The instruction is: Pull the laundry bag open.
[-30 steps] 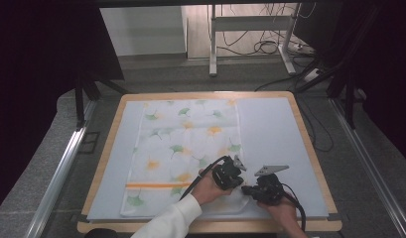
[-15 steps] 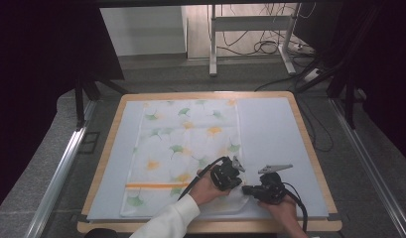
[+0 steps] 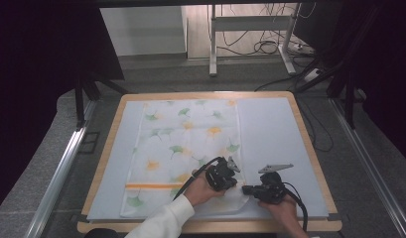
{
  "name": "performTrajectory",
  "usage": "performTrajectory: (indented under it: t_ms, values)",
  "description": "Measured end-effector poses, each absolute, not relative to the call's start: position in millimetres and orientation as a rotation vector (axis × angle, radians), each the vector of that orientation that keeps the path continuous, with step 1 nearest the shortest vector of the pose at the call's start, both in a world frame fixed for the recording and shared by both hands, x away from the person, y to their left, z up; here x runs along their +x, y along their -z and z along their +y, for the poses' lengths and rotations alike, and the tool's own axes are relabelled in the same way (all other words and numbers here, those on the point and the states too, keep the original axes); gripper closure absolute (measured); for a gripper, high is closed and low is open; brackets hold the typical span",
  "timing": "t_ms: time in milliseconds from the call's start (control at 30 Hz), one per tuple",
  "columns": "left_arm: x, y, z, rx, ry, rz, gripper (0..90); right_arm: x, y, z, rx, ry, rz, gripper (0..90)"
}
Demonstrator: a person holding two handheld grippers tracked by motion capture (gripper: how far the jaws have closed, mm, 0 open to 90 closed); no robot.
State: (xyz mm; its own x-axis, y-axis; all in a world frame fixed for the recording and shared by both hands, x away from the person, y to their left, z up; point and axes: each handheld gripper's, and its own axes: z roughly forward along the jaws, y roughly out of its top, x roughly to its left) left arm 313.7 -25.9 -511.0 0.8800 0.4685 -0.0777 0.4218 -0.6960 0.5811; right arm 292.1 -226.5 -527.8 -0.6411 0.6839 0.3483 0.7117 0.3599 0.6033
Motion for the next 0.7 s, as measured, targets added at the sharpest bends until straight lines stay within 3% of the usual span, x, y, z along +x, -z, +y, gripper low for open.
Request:
performTrajectory:
  t_ms: [700]
  values:
    - [309,509,-14,2.448,-0.109,0.654,90.0,291,528,-227,-1.3,1.174,-2.572,89.8]
